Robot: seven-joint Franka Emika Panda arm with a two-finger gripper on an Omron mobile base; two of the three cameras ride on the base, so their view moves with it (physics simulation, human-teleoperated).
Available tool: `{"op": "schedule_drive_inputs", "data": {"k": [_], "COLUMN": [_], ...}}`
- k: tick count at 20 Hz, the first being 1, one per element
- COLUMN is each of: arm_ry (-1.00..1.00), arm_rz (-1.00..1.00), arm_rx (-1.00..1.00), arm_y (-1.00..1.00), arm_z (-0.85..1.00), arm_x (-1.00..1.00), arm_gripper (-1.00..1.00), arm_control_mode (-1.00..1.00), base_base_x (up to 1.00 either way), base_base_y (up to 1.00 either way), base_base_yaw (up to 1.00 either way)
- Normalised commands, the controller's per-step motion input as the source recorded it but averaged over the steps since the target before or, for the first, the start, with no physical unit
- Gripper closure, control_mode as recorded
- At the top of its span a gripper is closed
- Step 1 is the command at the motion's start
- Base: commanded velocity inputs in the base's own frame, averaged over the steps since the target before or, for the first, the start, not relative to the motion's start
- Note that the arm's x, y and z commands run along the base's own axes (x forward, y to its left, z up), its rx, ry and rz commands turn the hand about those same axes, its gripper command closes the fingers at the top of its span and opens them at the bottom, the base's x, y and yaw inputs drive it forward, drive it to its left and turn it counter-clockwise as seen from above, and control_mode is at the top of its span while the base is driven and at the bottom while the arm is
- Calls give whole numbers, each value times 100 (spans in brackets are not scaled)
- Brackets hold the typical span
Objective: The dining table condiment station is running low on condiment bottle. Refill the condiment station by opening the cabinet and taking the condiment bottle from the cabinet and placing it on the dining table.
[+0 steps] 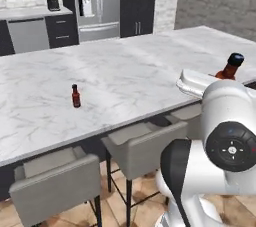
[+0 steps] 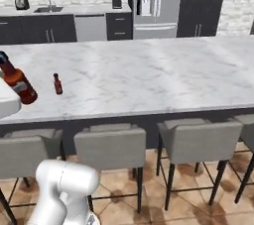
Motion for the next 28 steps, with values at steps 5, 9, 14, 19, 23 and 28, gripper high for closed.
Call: {"op": "schedule_drive_inputs", "data": {"k": [5, 9, 14, 19, 23, 28], "arm_ry": [0, 0, 0, 0, 1, 5], "arm_rz": [0, 0, 0, 6, 36, 40], "arm_rx": [0, 0, 0, 1, 10, 7], "arm_y": [0, 0, 0, -14, -91, -76], "arm_z": [0, 0, 0, -1, -6, -6], "arm_x": [0, 0, 0, 5, 50, 78], "arm_gripper": [100, 100, 100, 100, 100, 100], "arm_control_mode": [100, 100, 100, -100, -100, -100], "base_base_x": [40, 66, 54, 18, 0, 0], "base_base_y": [-28, -36, -38, -40, 0, 0], "base_base_yaw": [49, 40, 37, 21, 0, 0]}}
